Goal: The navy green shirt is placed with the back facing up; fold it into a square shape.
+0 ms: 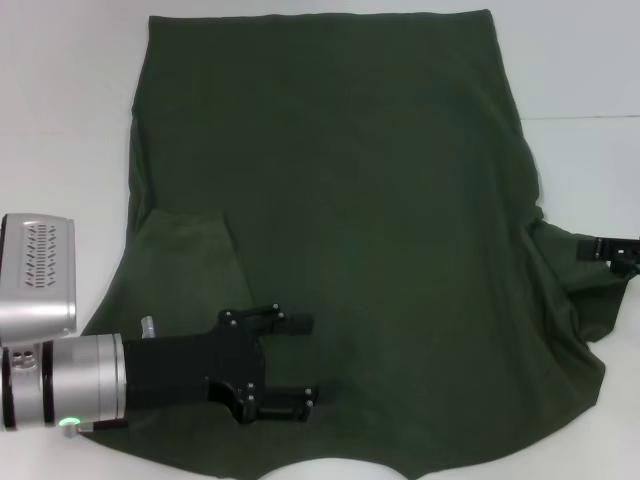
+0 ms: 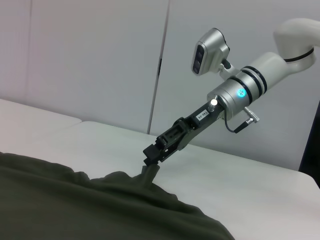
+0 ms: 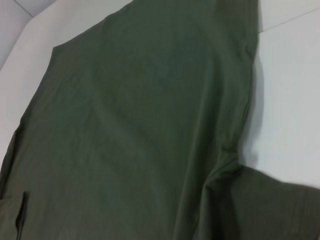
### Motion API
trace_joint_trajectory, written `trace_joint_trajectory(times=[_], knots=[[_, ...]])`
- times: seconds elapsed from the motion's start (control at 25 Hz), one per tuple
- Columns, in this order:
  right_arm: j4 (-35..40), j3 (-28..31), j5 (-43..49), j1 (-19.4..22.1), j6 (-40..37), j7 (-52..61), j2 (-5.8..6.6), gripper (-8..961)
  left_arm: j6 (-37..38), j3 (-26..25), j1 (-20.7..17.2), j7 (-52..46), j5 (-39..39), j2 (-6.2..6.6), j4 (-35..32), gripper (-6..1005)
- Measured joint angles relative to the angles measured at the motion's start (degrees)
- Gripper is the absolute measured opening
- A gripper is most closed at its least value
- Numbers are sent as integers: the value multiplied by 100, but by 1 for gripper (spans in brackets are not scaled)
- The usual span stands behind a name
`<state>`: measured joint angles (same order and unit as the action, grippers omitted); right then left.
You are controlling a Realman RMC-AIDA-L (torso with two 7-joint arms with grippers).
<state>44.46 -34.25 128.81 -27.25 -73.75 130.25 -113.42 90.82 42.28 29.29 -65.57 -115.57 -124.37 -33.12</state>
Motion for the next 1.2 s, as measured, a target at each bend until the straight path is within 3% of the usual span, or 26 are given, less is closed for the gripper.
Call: trace_joint_trajectory(times=[1.2], knots=[[-148, 148, 4, 104, -207, 68, 54, 766, -126, 69, 60, -18, -9, 0, 19, 858]])
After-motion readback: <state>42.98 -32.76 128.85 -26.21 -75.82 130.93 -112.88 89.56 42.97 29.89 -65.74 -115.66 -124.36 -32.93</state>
